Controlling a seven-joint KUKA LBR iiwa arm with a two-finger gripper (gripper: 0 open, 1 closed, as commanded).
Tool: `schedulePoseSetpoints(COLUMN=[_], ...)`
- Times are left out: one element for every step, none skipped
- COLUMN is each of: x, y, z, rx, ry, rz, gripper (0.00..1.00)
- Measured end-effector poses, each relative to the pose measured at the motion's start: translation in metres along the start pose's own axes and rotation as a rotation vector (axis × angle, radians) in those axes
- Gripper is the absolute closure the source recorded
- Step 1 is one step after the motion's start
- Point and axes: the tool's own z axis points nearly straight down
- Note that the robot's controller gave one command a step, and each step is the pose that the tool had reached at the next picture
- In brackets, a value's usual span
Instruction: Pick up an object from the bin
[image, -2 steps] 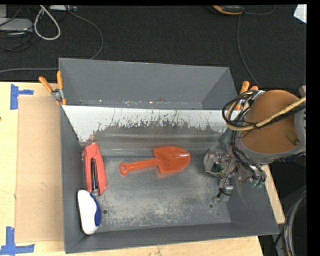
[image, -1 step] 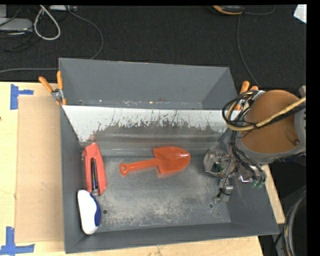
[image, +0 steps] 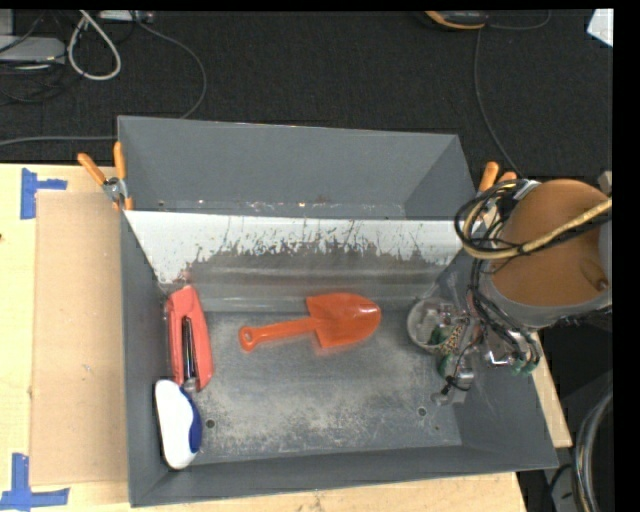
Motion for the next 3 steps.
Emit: schedulePoseSetpoints(x=[-0.003, 0.001, -0.008], y=[-0.001, -0.006, -0.014], z=[0.001, -0.003, 0.006], rx=[-0.001, -0.001, -0.002], ry=[-0.001, 0.000, -0.001], rz=[0.015, 0.002, 0.030], gripper=[0.00, 0.00, 0.00])
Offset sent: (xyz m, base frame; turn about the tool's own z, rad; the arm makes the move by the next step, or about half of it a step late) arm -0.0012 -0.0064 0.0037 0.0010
